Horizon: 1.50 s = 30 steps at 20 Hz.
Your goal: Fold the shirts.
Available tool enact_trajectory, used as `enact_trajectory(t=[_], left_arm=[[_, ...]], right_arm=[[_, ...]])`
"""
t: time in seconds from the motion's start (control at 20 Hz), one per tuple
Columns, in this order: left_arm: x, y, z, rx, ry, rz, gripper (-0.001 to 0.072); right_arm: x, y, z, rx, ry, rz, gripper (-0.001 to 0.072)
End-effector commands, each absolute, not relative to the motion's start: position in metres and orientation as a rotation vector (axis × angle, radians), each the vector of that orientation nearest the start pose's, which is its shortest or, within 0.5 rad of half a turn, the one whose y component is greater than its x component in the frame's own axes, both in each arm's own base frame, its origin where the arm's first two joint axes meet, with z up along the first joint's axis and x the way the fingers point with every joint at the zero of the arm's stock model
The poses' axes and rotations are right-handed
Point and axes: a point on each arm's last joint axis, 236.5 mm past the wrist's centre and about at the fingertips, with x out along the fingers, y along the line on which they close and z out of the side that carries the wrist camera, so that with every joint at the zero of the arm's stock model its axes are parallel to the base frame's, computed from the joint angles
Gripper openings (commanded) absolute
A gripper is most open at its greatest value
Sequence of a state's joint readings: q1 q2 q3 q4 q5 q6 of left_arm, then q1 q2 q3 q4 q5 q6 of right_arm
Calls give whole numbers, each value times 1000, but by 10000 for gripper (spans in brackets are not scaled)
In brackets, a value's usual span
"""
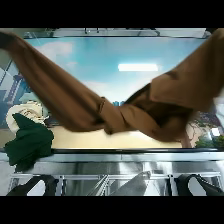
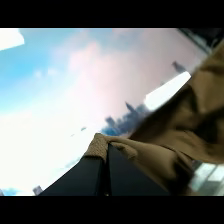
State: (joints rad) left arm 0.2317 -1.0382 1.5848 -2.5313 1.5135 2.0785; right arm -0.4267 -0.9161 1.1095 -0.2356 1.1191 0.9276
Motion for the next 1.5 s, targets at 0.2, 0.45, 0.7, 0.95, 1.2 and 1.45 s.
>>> enact_trajectory(t=[0.2,0.45,0.7,0.95,1.2,1.45], left_arm=[[381,-133,52,-365,1157,-850,297],[349,-108,-17,-625,1437,-832,713],[347,-69,-21,-780,1460,-768,714],[347,-40,-15,-845,1431,-717,713],[347,-23,-14,-885,1409,-679,713],[348,-18,-14,-893,1400,-667,713]], right_arm=[[478,19,8,796,825,362,508],[430,-6,7,943,963,428,447],[387,38,-28,931,1185,407,451],[388,133,-67,901,1258,416,451],[414,182,-84,1073,1216,345,452],[419,184,-118,1198,1261,175,450]])
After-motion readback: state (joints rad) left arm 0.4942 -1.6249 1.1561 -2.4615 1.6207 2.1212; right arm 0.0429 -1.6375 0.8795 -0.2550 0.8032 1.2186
